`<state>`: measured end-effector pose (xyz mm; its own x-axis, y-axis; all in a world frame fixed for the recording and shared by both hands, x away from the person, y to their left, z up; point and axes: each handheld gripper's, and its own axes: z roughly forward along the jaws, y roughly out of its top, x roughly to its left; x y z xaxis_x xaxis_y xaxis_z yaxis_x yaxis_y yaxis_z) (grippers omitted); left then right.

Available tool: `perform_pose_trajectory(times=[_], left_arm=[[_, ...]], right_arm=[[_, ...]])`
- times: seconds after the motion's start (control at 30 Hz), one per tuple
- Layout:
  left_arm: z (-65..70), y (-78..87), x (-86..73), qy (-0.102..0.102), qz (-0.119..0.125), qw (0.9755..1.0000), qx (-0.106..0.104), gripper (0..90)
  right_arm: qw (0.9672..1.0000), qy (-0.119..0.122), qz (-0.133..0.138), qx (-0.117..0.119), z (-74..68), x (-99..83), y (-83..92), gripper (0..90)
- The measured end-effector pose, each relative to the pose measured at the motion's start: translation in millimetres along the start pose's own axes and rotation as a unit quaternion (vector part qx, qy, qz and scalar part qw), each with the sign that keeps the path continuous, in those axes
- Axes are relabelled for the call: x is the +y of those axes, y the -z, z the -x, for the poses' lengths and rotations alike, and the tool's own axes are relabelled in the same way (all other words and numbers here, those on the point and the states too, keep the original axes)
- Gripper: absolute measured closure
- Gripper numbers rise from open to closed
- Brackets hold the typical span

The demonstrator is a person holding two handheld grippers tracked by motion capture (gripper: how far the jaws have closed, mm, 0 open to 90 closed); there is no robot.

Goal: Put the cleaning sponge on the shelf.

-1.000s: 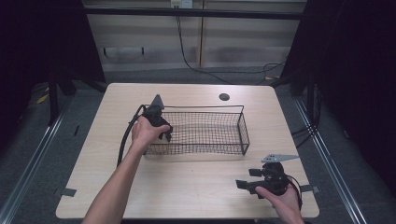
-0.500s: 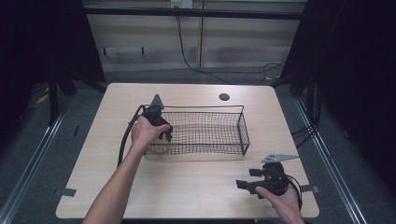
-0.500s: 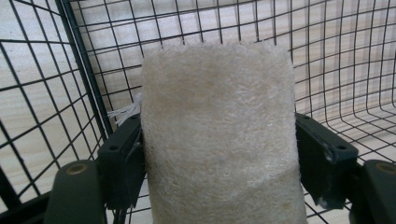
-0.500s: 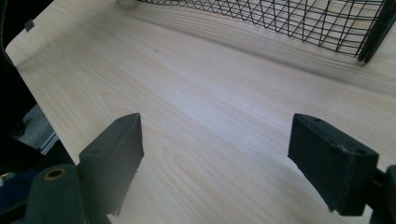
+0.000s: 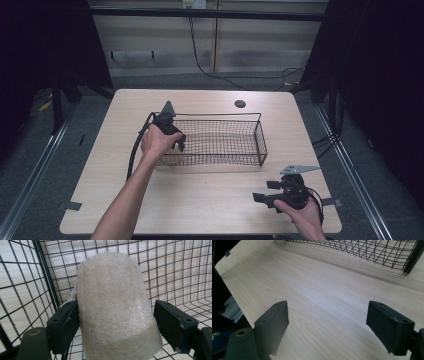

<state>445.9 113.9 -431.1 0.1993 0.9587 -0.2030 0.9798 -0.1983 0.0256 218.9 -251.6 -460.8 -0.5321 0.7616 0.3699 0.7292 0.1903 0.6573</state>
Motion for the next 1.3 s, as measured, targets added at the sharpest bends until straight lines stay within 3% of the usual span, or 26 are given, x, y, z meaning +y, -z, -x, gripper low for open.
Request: perform_pose_trajectory(times=[0.37, 0.47, 0.57, 0.67, 0.73, 0.83, 0.87, 0.9, 0.93, 1.0, 1.1, 1.13, 1.23, 1.3], left_arm=[[-4.7, 10.3, -2.9, -0.005, 0.011, 0.9999, -0.002, 21.6], [-4.5, 14.6, -4.5, -0.011, 0.023, 0.9995, -0.017, 20.7], [-5.3, 16.8, -5.3, -0.015, 0.024, 0.9994, -0.018, 20.0], [-6.4, 22.4, -8.1, -0.030, 0.035, 0.9984, -0.032, 19.0], [-5.1, 25.9, -9.9, -0.026, 0.046, 0.9980, -0.034, 19.5], [-5.1, 27.8, -11.2, -0.035, 0.045, 0.9973, -0.048, 19.6], [-4.3, 32.1, -13.9, -0.043, 0.068, 0.9958, -0.045, 19.6], [-4.3, 32.1, -13.9, -0.043, 0.068, 0.9958, -0.045, 19.3], [-4.9, 35.4, -16.0, -0.060, 0.074, 0.9939, -0.054, 18.0], [-5.9, 35.9, -17.2, -0.085, 0.064, 0.9924, -0.060, 17.0], [-8.0, 37.1, -18.7, -0.095, 0.066, 0.9910, -0.067, 17.7], [-10.0, 40.4, -21.3, -0.098, 0.083, 0.9893, -0.069, 17.7], [-11.3, 46.2, -27.3, -0.128, 0.105, 0.9824, -0.087, 17.6], [-11.5, 47.6, -29.1, -0.132, 0.109, 0.9812, -0.089, 17.1]], right_arm=[[1.0000, 0.000, -0.001, 0.000, -0.3, 0.0, 0.0, 17.7], [1.0000, 0.000, -0.001, 0.000, -0.1, 0.3, -0.5, 17.7], [1.0000, 0.000, -0.002, -0.001, -0.2, 0.3, -0.4, 17.7], [1.0000, 0.000, -0.002, 0.000, -0.1, 0.2, -0.5, 17.7], [1.0000, 0.000, -0.002, 0.000, 0.0, 0.3, -0.5, 17.6], [1.0000, 0.000, -0.002, -0.001, 0.1, 0.4, -0.6, 17.7], [1.0000, 0.000, -0.002, -0.001, 0.0, 0.3, -0.5, 17.7], [1.0000, 0.000, -0.002, -0.001, 0.0, 0.3, -0.5, 17.7], [1.0000, -0.001, -0.001, -0.001, 0.0, 0.3, -0.4, 17.6], [1.0000, -0.001, -0.002, -0.001, 0.1, 0.3, -0.5, 17.7], [1.0000, 0.000, -0.002, -0.001, -0.1, 0.2, -0.5, 17.7], [1.0000, -0.001, -0.001, -0.001, -0.2, 0.2, -0.3, 17.7], [1.0000, -0.002, -0.001, 0.000, 0.4, 0.4, -0.7, 17.7], [1.0000, -0.003, -0.002, 0.000, 0.3, 0.4, -0.8, 17.7]])
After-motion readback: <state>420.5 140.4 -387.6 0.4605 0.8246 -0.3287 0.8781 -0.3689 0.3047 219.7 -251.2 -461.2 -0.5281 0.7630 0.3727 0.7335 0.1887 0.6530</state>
